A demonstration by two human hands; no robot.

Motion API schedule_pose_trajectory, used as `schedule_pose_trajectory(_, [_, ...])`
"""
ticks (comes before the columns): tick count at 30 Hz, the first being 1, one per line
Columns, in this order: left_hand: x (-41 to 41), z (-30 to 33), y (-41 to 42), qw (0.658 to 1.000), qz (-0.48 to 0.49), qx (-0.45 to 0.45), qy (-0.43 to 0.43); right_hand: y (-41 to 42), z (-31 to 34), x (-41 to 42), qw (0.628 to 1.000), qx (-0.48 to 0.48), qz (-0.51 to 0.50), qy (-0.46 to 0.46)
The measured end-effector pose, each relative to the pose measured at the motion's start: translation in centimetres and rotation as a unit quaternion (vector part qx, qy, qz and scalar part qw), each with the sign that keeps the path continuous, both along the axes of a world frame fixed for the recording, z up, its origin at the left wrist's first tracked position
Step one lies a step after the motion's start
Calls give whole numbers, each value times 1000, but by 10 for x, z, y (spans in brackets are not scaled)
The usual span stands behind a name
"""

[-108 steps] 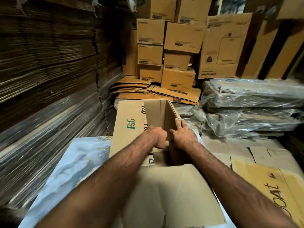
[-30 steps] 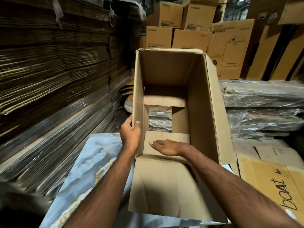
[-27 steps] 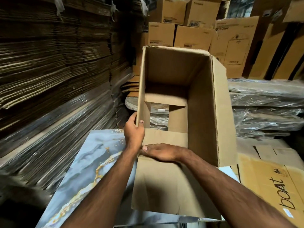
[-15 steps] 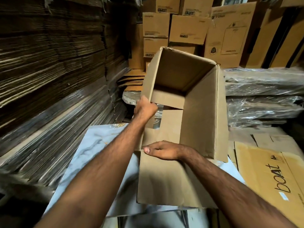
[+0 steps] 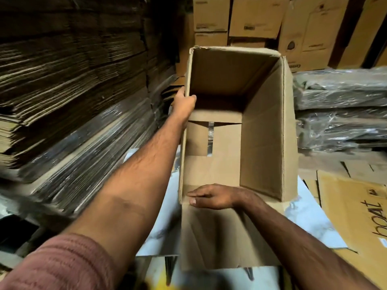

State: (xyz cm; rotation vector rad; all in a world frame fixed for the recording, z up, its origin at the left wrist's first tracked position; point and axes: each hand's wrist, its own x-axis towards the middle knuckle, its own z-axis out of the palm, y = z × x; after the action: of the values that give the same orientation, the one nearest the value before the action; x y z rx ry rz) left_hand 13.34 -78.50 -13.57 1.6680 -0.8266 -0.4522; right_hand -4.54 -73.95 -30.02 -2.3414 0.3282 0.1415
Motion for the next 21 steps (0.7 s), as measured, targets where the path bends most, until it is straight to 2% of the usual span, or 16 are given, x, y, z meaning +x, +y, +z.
schedule_pose_trajectory(4, [15, -9, 14, 996, 24, -65, 51, -14, -1, 3, 996, 31, -44, 69])
schedule_pose_trajectory(6, [20, -13, 24, 993, 37, -96, 61, -33, -1, 9, 988, -38, -82, 129])
schedule_pose_trajectory(11, [19, -17, 53, 983, 41, -147, 106, -66, -9, 24, 930, -200, -143, 272])
schedule_pose_trajectory(14, [8, 0, 70, 976, 27, -182, 112, -69, -15, 37, 914, -252, -147, 283])
schedule_pose_trajectory(18, [-3, 31, 88, 971, 10, -212, 109, -77, -21, 58, 909, -279, -190, 243])
schedule_pose_trajectory(21, [-9, 48, 98, 963, 1, -238, 125, -84, -19, 61, 896, -296, -220, 247])
